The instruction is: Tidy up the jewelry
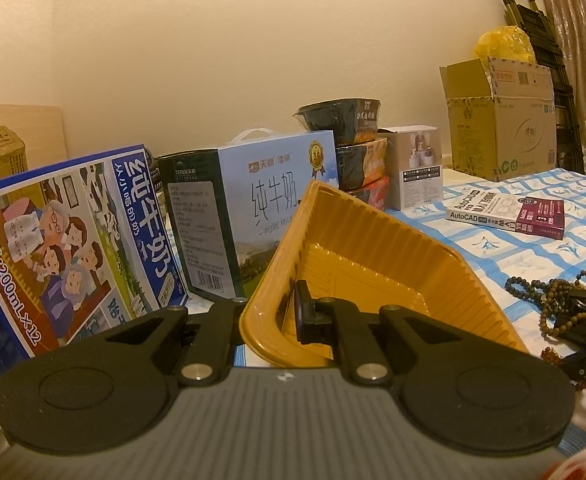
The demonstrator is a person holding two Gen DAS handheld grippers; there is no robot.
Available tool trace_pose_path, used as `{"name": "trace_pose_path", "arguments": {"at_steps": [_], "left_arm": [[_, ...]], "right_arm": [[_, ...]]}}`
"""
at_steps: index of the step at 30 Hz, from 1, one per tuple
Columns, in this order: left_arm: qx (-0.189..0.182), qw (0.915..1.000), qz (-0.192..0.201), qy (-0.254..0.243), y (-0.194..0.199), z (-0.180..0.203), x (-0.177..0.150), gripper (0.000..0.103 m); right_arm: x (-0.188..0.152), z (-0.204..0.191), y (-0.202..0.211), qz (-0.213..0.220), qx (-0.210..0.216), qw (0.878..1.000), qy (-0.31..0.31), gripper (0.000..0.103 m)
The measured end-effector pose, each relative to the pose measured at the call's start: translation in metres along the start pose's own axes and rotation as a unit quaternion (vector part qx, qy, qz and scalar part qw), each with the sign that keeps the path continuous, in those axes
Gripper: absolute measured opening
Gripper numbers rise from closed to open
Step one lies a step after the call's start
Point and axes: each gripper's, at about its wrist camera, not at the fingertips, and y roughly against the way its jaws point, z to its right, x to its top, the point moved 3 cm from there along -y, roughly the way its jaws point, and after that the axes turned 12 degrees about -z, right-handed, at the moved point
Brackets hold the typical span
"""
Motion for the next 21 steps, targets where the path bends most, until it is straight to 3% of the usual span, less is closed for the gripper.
{"name": "trace_pose_path", "arguments": {"at_steps": [11, 21], "left_arm": [[-0.001, 1.0, -0.002, 0.001, 0.0, -0.001, -0.001, 0.01], [0.0, 1.0, -0.003, 0.001, 0.0, -0.001, -0.001, 0.01]], "right_arm": [[0.006, 0.015, 0.047, 0.05, 0.053, 0.995, -0.062, 0.004], [0.045, -0.011, 0.104, 0.116, 0.128, 0.984, -0.052, 0.004]]}}
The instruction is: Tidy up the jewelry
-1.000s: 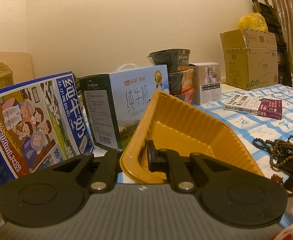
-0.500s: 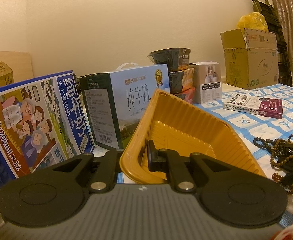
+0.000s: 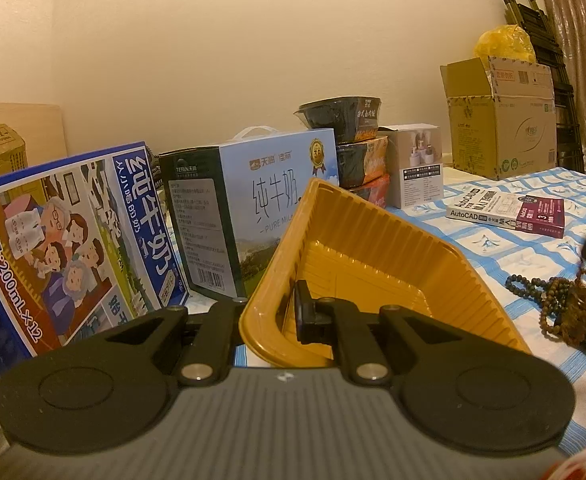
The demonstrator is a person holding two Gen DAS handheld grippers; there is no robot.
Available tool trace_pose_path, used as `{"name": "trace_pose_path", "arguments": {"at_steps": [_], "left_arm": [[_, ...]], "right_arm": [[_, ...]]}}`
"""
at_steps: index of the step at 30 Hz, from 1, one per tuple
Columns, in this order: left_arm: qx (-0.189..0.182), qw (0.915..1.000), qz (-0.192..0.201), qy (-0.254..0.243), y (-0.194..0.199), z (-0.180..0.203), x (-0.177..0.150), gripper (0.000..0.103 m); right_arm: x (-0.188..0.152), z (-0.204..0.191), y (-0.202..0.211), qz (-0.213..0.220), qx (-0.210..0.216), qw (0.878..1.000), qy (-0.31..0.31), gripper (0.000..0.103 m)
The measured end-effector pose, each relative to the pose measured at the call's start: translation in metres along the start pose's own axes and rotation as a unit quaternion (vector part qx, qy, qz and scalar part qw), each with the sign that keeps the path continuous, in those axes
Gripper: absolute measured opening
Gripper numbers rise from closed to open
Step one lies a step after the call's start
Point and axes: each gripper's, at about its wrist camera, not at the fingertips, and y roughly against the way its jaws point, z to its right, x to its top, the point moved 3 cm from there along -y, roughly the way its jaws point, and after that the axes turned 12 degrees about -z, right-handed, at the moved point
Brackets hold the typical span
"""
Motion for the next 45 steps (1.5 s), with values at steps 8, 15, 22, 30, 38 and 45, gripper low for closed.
{"name": "trace_pose_path", "arguments": {"at_steps": [8, 15, 22, 30, 38, 45], "left_arm": [[-0.002, 1.0, -0.001, 0.002, 0.001, 0.001, -0.001, 0.01], [-0.003, 1.0, -0.003, 0.006, 0.004, -0.001, -0.003, 0.01], [-0.003, 1.0, -0.002, 0.007, 0.004, -0.002, -0.002, 0.01], [-0.001, 1.0, -0.003, 0.006, 0.003, -0.002, -0.001, 0.01], [0.002, 1.0, -0.006, 0.005, 0.002, -0.003, -0.001, 0.01], [0.003, 1.0, -0.007, -0.001, 0.001, -0.001, 0.0, 0.01]], "right_arm": [[0.027, -0.049, -0.024, -0.004, 0.082, 0.996, 0.02, 0.004], [0.011, -0.056, -0.055, -0.031, 0.078, 0.996, 0.017, 0.007], [-0.013, -0.036, -0.026, -0.017, 0.06, 0.998, -0.013, 0.052], [-0.066, 0.059, 0.002, -0.048, -0.082, 0.989, -0.117, 0.053], [-0.074, 0.115, 0.017, -0.05, -0.166, 0.98, -0.098, 0.053], [-0.064, 0.078, -0.016, -0.062, -0.151, 0.987, 0.0, 0.052]]}}
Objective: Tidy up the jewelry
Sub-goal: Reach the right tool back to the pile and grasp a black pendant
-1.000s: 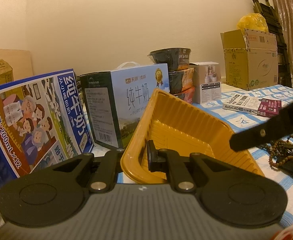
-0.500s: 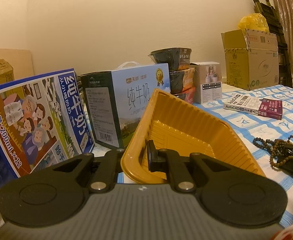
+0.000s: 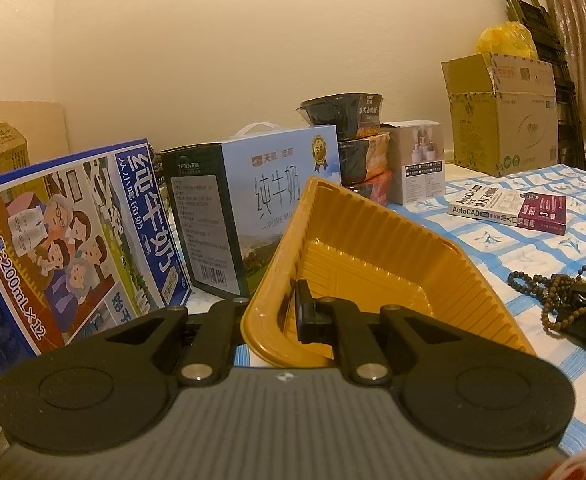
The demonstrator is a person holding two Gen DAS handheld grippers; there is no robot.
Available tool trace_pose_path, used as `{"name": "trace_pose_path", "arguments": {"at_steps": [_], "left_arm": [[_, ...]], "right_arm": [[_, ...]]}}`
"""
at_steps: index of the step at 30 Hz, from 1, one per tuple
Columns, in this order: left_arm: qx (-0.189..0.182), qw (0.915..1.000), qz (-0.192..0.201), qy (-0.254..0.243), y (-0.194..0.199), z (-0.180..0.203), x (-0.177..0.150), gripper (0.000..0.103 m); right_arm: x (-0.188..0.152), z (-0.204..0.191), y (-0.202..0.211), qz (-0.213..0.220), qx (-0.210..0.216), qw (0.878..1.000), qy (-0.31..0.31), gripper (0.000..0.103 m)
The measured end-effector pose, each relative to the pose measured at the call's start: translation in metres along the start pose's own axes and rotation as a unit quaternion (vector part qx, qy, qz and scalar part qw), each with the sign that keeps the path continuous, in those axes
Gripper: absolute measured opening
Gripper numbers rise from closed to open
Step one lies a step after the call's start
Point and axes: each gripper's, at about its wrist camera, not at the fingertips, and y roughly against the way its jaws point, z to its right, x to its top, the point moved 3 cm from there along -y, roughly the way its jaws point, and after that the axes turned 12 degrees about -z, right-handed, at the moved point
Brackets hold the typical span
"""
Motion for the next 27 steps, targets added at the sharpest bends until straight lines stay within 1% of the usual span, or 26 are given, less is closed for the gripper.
{"name": "trace_pose_path", "arguments": {"at_steps": [4, 9, 10, 12, 14, 15, 17, 19, 21, 22, 23, 25, 27], "left_arm": [[-0.001, 1.0, 0.0, -0.002, 0.0, 0.0, 0.0, 0.01], [-0.001, 1.0, 0.0, -0.002, 0.0, 0.0, 0.001, 0.01], [-0.002, 1.0, 0.0, -0.002, 0.0, 0.0, 0.001, 0.01], [-0.001, 1.0, 0.0, -0.002, 0.0, 0.001, 0.001, 0.01], [-0.001, 1.0, 0.0, -0.003, 0.0, 0.001, 0.001, 0.01], [-0.002, 1.0, 0.0, -0.003, 0.0, 0.001, 0.001, 0.01], [-0.001, 1.0, 0.0, -0.003, 0.0, 0.0, 0.001, 0.01], [-0.002, 1.0, 0.0, -0.003, -0.001, 0.001, 0.001, 0.01], [-0.002, 1.0, 0.0, -0.002, -0.001, 0.0, 0.001, 0.01], [-0.002, 1.0, 0.0, -0.002, -0.001, 0.001, 0.001, 0.01], [-0.002, 1.0, 0.0, -0.002, -0.001, 0.001, 0.001, 0.01], [-0.002, 1.0, 0.001, -0.003, -0.001, 0.001, 0.002, 0.01], [-0.002, 1.0, 0.0, -0.002, -0.001, 0.001, 0.002, 0.01]], "right_arm": [[0.01, -0.02, -0.02, -0.011, -0.018, 0.998, 0.055, 0.052], [0.016, -0.031, -0.04, -0.025, -0.048, 0.993, 0.101, 0.051], [0.017, -0.031, -0.043, -0.028, -0.052, 0.992, 0.107, 0.049], [0.018, -0.032, -0.049, -0.033, -0.057, 0.991, 0.117, 0.041], [0.018, -0.031, -0.052, -0.035, -0.066, 0.99, 0.123, 0.026], [0.018, -0.031, -0.054, -0.039, -0.067, 0.989, 0.125, 0.023], [0.017, -0.029, -0.052, -0.037, -0.063, 0.991, 0.114, 0.022], [0.017, -0.025, -0.046, -0.036, -0.044, 0.995, 0.086, 0.021], [0.018, -0.015, -0.036, -0.034, -0.002, 0.999, 0.016, 0.021], [0.019, -0.008, -0.031, -0.035, 0.023, 0.999, -0.026, 0.021], [0.018, 0.001, -0.027, -0.036, 0.054, 0.995, -0.076, 0.021], [0.016, 0.014, -0.02, -0.038, 0.1, 0.983, -0.152, 0.021], [0.013, 0.027, -0.013, -0.038, 0.147, 0.963, -0.224, 0.021]]}}
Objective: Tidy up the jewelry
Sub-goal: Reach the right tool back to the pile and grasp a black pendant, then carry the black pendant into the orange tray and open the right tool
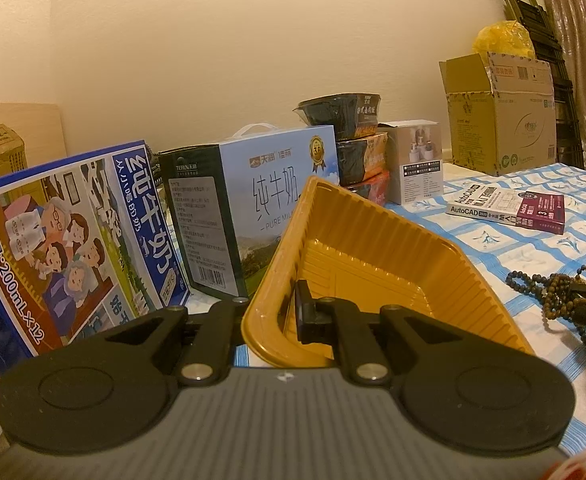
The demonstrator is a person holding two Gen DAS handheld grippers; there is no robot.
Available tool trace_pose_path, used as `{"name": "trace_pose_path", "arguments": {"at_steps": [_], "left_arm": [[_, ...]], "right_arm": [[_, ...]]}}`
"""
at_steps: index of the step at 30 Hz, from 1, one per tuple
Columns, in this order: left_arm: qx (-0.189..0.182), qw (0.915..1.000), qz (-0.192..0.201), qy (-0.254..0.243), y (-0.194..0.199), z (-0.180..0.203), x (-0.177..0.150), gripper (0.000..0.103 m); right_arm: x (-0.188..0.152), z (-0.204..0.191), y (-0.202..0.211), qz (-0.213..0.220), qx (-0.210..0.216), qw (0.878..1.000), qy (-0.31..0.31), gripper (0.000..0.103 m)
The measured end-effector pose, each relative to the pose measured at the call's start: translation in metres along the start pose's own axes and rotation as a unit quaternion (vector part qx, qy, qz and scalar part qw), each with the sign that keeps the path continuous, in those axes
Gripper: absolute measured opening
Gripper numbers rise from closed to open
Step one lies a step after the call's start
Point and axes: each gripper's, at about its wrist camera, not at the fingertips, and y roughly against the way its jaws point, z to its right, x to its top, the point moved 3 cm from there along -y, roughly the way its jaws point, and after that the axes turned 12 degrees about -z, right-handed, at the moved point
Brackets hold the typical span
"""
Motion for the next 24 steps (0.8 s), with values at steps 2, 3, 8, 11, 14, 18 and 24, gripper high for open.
{"name": "trace_pose_path", "arguments": {"at_steps": [2, 3, 8, 11, 14, 18, 24], "left_arm": [[0.0, 1.0, 0.001, 0.0, 0.0, 0.0, 0.0, 0.01], [0.0, 1.0, 0.001, 0.001, 0.0, 0.0, 0.0, 0.01], [0.0, 1.0, 0.001, 0.001, 0.0, 0.0, 0.0, 0.01], [0.0, 1.0, 0.001, 0.002, 0.0, 0.0, 0.0, 0.01], [0.0, 1.0, 0.001, 0.002, 0.0, 0.0, 0.0, 0.01], [-0.001, 1.0, 0.0, 0.003, -0.001, -0.001, 0.0, 0.01], [-0.003, 1.0, -0.001, 0.006, -0.003, -0.003, -0.002, 0.01]], "right_arm": [[0.001, 0.006, 0.008, 0.003, 0.048, 0.997, -0.057, 0.021], [0.001, 0.005, 0.012, 0.004, 0.064, 0.996, -0.069, 0.021], [0.002, -0.025, 0.017, 0.004, 0.134, 0.988, -0.071, 0.021], [-0.002, -0.054, 0.005, -0.007, 0.16, 0.986, -0.047, 0.021], [-0.007, -0.087, -0.013, -0.024, 0.172, 0.985, -0.012, 0.021], [-0.01, -0.12, -0.037, -0.034, 0.163, 0.985, 0.04, 0.021], [-0.017, -0.145, -0.064, -0.033, 0.122, 0.986, 0.105, 0.021]]}}
